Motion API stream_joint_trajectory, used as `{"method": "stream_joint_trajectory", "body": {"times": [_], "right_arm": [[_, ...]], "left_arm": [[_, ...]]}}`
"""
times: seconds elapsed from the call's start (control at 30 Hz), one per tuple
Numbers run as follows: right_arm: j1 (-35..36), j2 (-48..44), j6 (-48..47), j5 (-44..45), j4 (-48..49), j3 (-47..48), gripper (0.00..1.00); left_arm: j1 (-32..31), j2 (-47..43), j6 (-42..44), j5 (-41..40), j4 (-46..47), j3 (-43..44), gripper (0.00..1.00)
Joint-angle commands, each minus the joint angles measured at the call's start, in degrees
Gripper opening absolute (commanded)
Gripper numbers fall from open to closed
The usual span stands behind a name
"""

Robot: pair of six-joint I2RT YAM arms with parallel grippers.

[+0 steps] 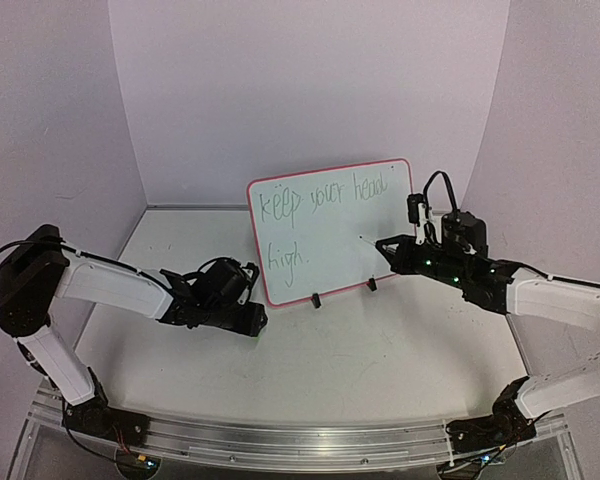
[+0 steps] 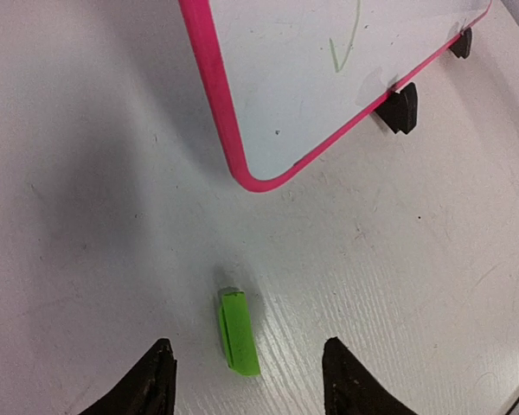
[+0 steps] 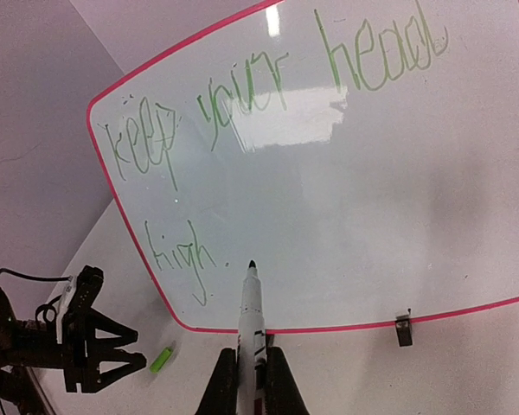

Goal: Write a sentence on the whiteboard
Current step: Pick up the pen cap from the center of the board.

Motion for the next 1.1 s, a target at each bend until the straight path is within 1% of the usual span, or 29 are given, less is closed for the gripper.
{"method": "stream_joint_trajectory", "body": {"times": [0.0, 0.03, 0.07, 0.23, 0.53, 0.67, 0.83, 1.07], "right_arm": [[-0.26, 0.20, 1.28, 1.70, 0.36, -0.52, 0.00], [-0.23, 0.28, 1.29, 1.80, 0.36, -0.54, 0.00], [-0.23, 0.53, 1.40, 1.93, 0.36, -0.54, 0.00], [-0.27, 1.76, 2.09, 1.93, 0.37, -0.45, 0.00], [-0.29, 1.60, 2.27, 1.96, 0.36, -1.11, 0.00], [-0.27, 1.44, 2.35, 2.06, 0.36, -1.26, 0.00], [-0.24, 1.38, 2.44, 1.95, 0.36, -1.38, 0.00], [-0.27, 1.26, 2.62, 2.06, 0.36, -1.62, 0.00]], "left_arm": [[-0.15, 1.03, 1.56, -3.95, -1.17, 3.27, 0.51], [-0.24, 1.50, 2.00, -3.59, -1.43, 3.73, 0.48], [-0.44, 2.03, 2.37, -3.29, -1.65, 4.11, 0.47], [-1.56, 4.82, 3.35, -2.22, -2.48, 5.78, 0.44], [-2.88, 6.54, 2.40, -5.19, -5.64, 6.18, 0.33], [-2.96, 6.99, 3.39, -5.58, -6.40, 6.33, 0.25], [-2.97, 7.38, 3.71, -5.62, -6.91, 6.61, 0.22], [-3.17, 8.78, 4.14, -4.46, -7.18, 7.06, 0.22]]}}
